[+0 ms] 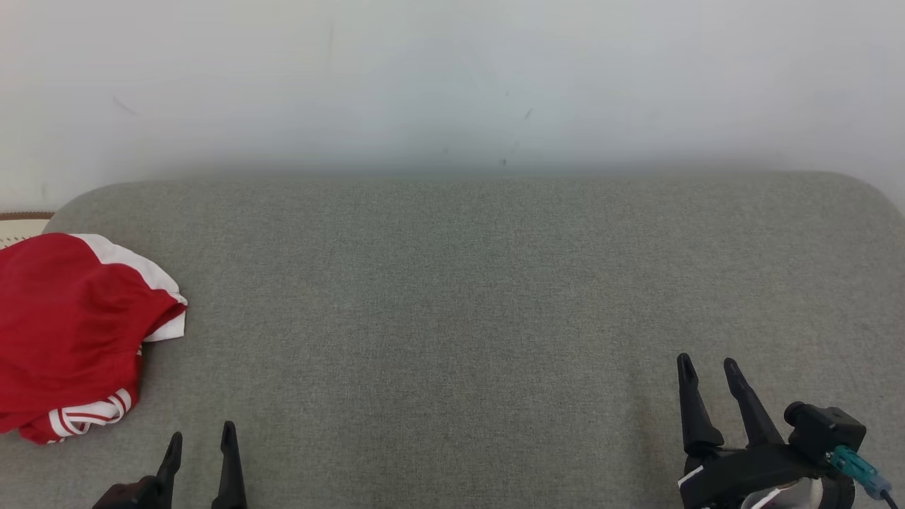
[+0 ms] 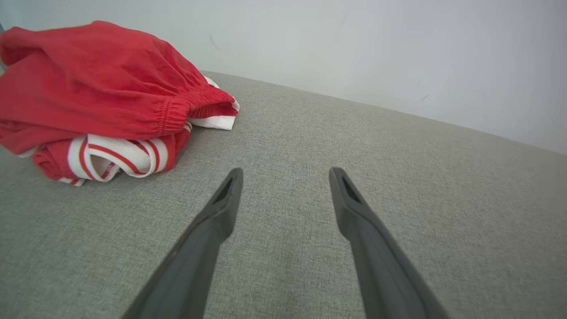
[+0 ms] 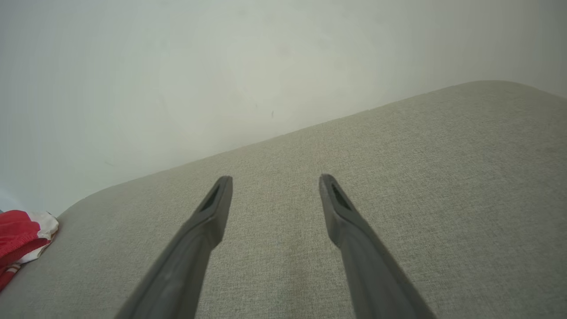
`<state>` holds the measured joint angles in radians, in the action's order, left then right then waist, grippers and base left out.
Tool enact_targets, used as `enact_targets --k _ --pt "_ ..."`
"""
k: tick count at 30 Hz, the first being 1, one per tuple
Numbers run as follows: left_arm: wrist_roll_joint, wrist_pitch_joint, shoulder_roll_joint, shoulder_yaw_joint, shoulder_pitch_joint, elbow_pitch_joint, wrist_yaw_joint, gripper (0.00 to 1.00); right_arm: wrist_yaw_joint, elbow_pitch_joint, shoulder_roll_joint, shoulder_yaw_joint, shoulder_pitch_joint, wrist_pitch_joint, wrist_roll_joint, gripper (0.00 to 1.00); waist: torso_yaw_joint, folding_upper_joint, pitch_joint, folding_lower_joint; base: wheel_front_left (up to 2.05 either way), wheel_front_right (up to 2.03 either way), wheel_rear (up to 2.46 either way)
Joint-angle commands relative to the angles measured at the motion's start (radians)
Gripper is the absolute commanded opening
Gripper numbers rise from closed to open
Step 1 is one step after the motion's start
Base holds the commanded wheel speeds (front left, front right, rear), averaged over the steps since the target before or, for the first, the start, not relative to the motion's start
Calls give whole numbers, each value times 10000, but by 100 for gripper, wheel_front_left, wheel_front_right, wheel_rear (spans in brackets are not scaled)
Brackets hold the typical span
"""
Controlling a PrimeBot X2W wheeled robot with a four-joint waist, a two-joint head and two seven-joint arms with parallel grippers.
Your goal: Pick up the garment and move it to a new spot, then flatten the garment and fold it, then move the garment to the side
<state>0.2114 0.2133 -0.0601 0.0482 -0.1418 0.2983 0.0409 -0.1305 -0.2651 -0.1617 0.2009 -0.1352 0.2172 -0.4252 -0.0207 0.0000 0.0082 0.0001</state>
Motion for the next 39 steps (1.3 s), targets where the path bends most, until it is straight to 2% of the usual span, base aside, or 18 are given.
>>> enact_targets --k 1,20,25,39 --pt "-237 115 -76 -33 -35 33 -13 100 -3 105 -100 49 -162 87 269 100 -7 0 8 -1 0 0 0" --pt "-1735 457 -112 -306 -8 283 253 100 -4 -226 149 -267 -8 420 2447 100 -71 0 -50 -1 0 0 0" --pt "-2009 559 -105 -258 50 296 338 100 -4 -332 78 -94 -13 506 2691 100 -100 0 -81 -1 0 0 0" --pt "-1906 542 -52 -68 96 248 376 100 -4 -268 145 -332 93 496 2826 100 -103 0 -109 -1 0 0 0"
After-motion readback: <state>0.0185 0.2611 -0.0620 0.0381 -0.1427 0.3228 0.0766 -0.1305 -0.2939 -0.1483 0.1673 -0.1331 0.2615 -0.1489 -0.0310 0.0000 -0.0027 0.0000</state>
